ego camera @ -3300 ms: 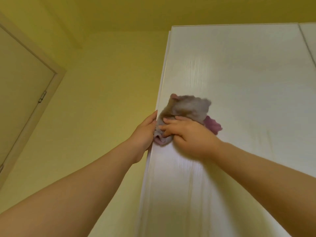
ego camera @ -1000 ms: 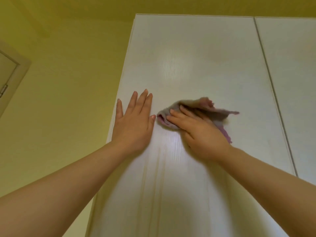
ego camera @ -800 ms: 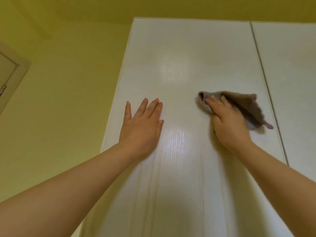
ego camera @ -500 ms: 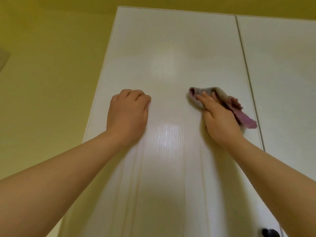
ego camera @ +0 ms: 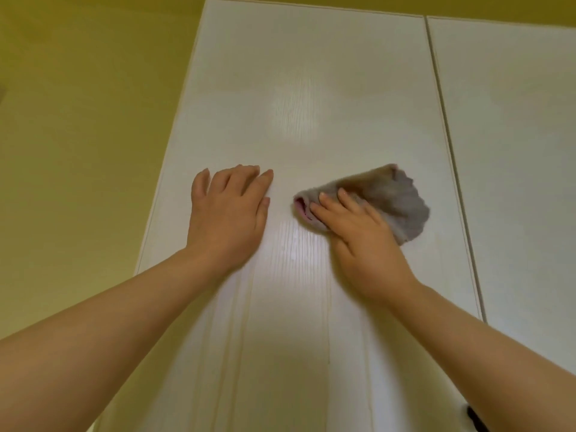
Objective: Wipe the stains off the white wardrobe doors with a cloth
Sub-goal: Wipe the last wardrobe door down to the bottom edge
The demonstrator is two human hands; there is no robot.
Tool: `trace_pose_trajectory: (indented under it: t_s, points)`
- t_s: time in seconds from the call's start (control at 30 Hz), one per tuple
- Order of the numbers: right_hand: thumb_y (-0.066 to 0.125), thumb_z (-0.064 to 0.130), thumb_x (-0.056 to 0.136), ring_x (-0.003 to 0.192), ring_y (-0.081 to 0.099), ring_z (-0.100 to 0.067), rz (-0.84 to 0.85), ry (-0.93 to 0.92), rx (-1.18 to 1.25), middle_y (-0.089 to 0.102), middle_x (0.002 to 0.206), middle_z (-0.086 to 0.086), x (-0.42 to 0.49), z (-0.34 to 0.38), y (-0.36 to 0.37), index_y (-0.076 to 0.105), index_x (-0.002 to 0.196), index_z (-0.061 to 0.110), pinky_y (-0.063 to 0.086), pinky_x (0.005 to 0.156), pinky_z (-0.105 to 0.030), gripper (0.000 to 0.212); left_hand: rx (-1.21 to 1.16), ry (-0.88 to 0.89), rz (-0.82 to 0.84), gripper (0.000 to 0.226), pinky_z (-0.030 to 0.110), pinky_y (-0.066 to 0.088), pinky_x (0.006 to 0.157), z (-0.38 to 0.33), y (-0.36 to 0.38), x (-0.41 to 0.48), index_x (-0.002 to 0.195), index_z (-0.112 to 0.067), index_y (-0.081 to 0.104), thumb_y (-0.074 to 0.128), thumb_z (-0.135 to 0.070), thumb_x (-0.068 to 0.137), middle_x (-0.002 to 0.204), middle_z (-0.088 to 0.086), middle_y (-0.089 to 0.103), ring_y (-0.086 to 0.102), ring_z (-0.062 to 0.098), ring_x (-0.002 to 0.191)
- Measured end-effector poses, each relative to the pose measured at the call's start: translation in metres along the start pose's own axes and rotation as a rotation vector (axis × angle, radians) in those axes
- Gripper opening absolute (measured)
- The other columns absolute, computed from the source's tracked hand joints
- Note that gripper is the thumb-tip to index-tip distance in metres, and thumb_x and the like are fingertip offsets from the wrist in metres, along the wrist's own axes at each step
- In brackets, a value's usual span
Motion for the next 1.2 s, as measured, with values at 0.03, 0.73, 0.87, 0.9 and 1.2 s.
trace_pose_trajectory:
  t_s: [0.03, 0.73, 0.87, 0.9, 1.2]
  points:
    - [0.028, 0.011, 0.090, 0.131, 0.019, 0.002, 0.033, 0.009, 0.045, 0.034, 0.144, 0.013, 0.000, -0.006, -0.008, 0.042, 0.138, 0.026, 0.008, 0.110, -0.019, 0.052, 0.003, -0.010, 0.003, 0.049, 0.052, 0.020, 0.106, -0.003, 0.000, 0.000, 0.131, -0.016, 0.055, 0.031, -0.033, 0.093, 0.130, 0.007, 0.055, 0.045, 0.029, 0.120]
    - [0.025, 0.014, 0.086, 0.140, 0.018, -0.010, 0.056, -0.034, 0.056, 0.036, 0.145, 0.009, 0.011, 0.024, 0.002, 0.048, 0.134, 0.024, 0.003, 0.105, -0.017, 0.054, -0.238, -0.291, -0.132, 0.043, 0.042, 0.027, 0.105, 0.053, -0.021, -0.026, 0.135, -0.009, 0.049, 0.037, -0.010, 0.094, 0.144, 0.009, 0.042, 0.037, 0.029, 0.132]
    - [0.031, 0.004, 0.095, 0.141, 0.012, -0.007, -0.065, 0.171, 0.173, 0.032, 0.149, 0.009, 0.046, 0.024, -0.001, 0.045, 0.136, 0.024, 0.002, 0.108, -0.013, 0.048, -0.608, -0.598, 0.047, 0.046, 0.029, 0.024, 0.109, 0.076, -0.019, -0.035, 0.148, -0.018, 0.027, 0.031, -0.018, 0.102, 0.150, -0.003, 0.033, 0.032, 0.016, 0.135]
    - [0.030, 0.005, 0.094, 0.142, 0.011, -0.009, -0.060, 0.149, 0.120, 0.031, 0.149, 0.008, 0.049, 0.035, 0.004, 0.044, 0.137, 0.024, 0.002, 0.111, -0.019, 0.049, -0.765, -0.667, 0.096, 0.046, 0.027, 0.027, 0.107, 0.079, -0.018, -0.036, 0.149, -0.022, 0.028, 0.030, -0.021, 0.103, 0.147, -0.007, 0.037, 0.037, 0.014, 0.132]
    - [0.033, 0.004, 0.094, 0.142, 0.011, -0.010, 0.024, 0.051, 0.133, 0.030, 0.150, 0.008, 0.079, 0.071, 0.020, 0.045, 0.136, 0.025, 0.004, 0.106, -0.014, 0.049, -1.334, -0.876, 0.340, 0.030, 0.027, 0.046, 0.089, 0.092, -0.031, -0.056, 0.127, -0.035, 0.051, 0.034, -0.027, 0.104, 0.116, -0.018, 0.062, 0.058, 0.006, 0.101]
Point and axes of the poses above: each hand's wrist, its own x-axis towards the middle knuckle, its own y-axis out of the palm, z = x × y, the point moved 2 cm from there along x, towards the middle knuckle
